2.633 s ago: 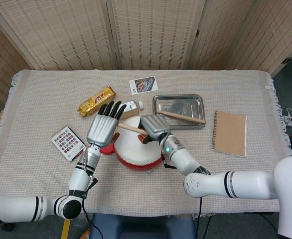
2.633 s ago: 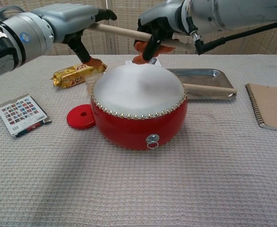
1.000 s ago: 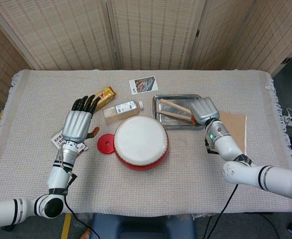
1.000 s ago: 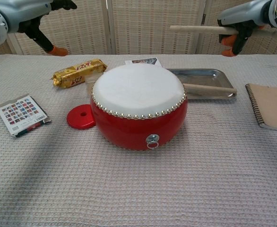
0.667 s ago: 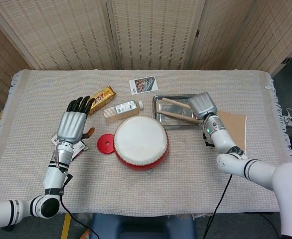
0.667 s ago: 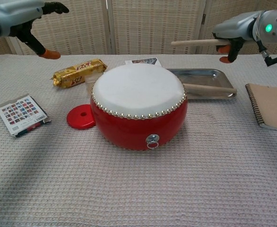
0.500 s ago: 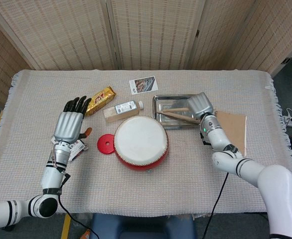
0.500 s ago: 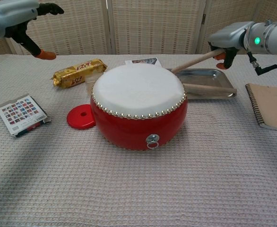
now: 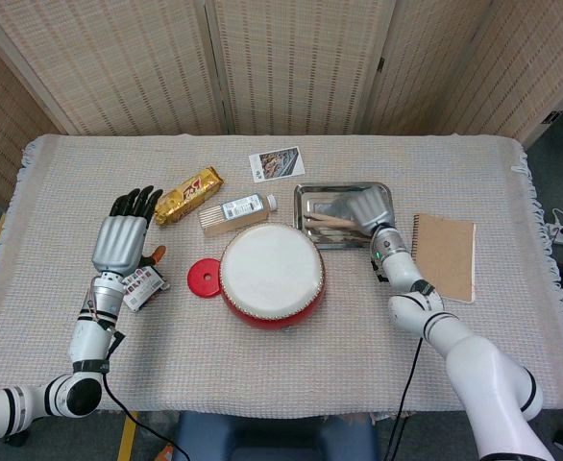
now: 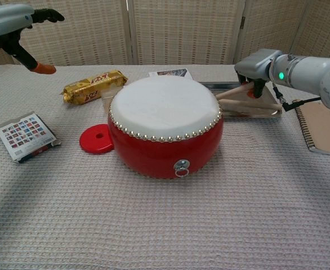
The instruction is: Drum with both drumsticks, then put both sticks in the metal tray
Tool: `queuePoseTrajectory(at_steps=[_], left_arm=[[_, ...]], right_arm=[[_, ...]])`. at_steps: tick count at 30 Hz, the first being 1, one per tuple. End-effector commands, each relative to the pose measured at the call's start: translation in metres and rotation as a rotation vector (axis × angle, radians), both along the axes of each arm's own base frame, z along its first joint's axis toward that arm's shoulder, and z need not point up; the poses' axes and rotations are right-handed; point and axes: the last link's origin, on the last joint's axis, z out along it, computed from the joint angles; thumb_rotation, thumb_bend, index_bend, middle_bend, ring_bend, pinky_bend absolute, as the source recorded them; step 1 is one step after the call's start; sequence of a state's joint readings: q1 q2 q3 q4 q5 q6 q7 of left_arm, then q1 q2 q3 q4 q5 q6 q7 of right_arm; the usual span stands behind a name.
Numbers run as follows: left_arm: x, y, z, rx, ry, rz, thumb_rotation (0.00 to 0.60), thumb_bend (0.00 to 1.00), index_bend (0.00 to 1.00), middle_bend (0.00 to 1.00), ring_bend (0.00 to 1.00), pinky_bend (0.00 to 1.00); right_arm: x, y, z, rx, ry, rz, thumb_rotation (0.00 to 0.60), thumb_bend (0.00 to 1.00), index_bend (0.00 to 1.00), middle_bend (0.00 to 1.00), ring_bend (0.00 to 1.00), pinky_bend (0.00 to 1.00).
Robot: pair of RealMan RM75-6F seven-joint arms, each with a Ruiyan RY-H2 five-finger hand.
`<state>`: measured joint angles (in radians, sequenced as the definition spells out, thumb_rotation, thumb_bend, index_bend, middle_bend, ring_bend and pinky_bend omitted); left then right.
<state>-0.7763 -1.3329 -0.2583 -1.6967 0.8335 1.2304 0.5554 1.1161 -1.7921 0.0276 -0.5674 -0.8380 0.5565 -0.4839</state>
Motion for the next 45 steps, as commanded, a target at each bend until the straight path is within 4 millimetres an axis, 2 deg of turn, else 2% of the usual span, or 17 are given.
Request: queuePoseTrajectory(at_steps=[1,5,13,25,34,38,40,45], left_arm=[[0.000,0.000,0.000,0.001,-0.001,-0.001,0.600,0.30,0.00,0.00,0.00,0.09],[0.000,0.000,0.000,0.000,-0.001,-0.006,0.600,0.29,0.00,0.00,0.00,0.09],[0.001,-0.001,0.000,0.001,0.001,-0.012,0.600,0.30,0.00,0.00,0.00,0.09],[0.003,-0.002,0.002,0.003,0.010,-0.025,0.600,0.29,0.00,0.00,0.00,0.09],[0.002,-0.002,0.006,0.006,0.013,-0.024,0.600,0.30,0.00,0.00,0.00,0.09],[-0.007,-0.004,0.015,0.015,0.017,-0.009,0.600,0.30,0.00,0.00,0.00,0.09],[-0.011,-0.005,0.020,0.025,0.005,-0.001,0.600,0.31,0.00,0.00,0.00,0.09],[-0.027,-0.014,0.033,0.055,-0.047,0.025,0.600,0.34,0.00,0.00,0.00,0.09]], right_arm=[[-0.001,-0.001,-0.002,-0.008,-0.011,-0.001,0.600,0.33,0.65,0.71,0.73,1.00],[-0.005,-0.001,0.000,-0.019,-0.011,-0.009,0.600,0.27,0.48,0.61,0.65,1.00],[-0.015,-0.001,0.010,-0.036,0.007,-0.026,0.600,0.22,0.37,0.55,0.61,0.99],[-0.023,0.005,0.042,-0.086,-0.013,-0.017,0.600,0.21,0.35,0.54,0.60,0.98],[-0.026,0.013,0.061,-0.103,-0.063,-0.028,0.600,0.21,0.38,0.54,0.60,0.98],[-0.028,0.037,0.091,-0.104,-0.150,-0.008,0.600,0.21,0.41,0.54,0.59,0.96],[-0.031,0.054,0.106,-0.098,-0.194,-0.003,0.600,0.21,0.41,0.54,0.57,0.90],[-0.041,0.098,0.138,-0.104,-0.304,-0.006,0.600,0.21,0.40,0.54,0.49,0.64]])
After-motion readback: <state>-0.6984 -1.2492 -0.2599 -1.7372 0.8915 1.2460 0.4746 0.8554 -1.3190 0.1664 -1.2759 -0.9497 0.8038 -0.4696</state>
